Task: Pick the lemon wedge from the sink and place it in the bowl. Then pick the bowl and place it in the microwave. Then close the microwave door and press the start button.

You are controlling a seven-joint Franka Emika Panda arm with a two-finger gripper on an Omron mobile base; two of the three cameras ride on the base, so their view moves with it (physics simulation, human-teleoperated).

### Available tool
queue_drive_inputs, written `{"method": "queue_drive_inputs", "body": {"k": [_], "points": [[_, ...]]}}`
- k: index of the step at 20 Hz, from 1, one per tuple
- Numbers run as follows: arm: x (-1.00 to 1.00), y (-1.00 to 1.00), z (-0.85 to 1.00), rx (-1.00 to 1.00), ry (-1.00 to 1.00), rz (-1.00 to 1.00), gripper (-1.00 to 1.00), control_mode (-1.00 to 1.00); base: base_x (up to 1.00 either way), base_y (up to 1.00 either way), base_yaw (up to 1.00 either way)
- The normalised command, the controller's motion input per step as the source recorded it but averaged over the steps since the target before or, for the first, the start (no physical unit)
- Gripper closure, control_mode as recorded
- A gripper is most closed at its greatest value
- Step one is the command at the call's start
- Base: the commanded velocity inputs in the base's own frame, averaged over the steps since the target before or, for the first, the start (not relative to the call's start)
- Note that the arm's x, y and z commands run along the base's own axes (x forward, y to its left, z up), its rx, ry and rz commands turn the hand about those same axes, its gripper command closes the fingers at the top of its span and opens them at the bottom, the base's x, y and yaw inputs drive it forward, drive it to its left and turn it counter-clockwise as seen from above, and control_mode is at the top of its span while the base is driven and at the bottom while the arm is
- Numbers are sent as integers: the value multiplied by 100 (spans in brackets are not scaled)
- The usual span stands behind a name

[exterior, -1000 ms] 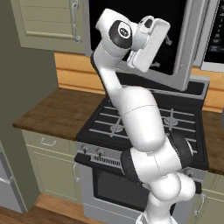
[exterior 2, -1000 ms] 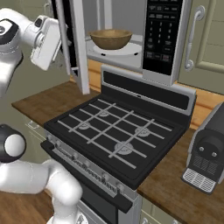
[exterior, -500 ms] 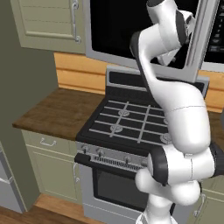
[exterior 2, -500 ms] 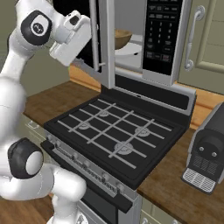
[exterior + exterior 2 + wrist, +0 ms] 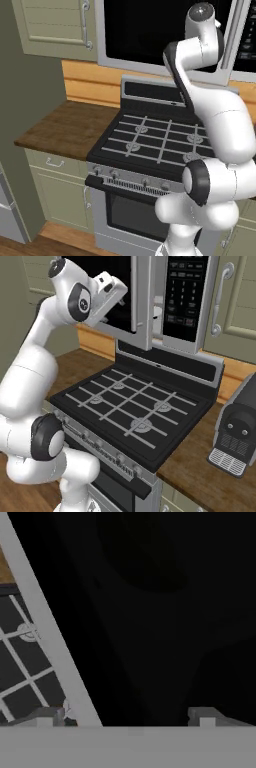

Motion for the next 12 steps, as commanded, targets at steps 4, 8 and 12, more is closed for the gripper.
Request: {"method": "queue_drive_inputs", "body": {"k": [4, 8, 12], "points": [[64, -16, -1, 11, -22, 3, -100, -100, 0, 0, 0], [69, -26, -15, 9, -25, 1, -100, -100, 0, 0, 0], [89, -19, -29, 7, -23, 0, -100, -100, 0, 0, 0]]}}
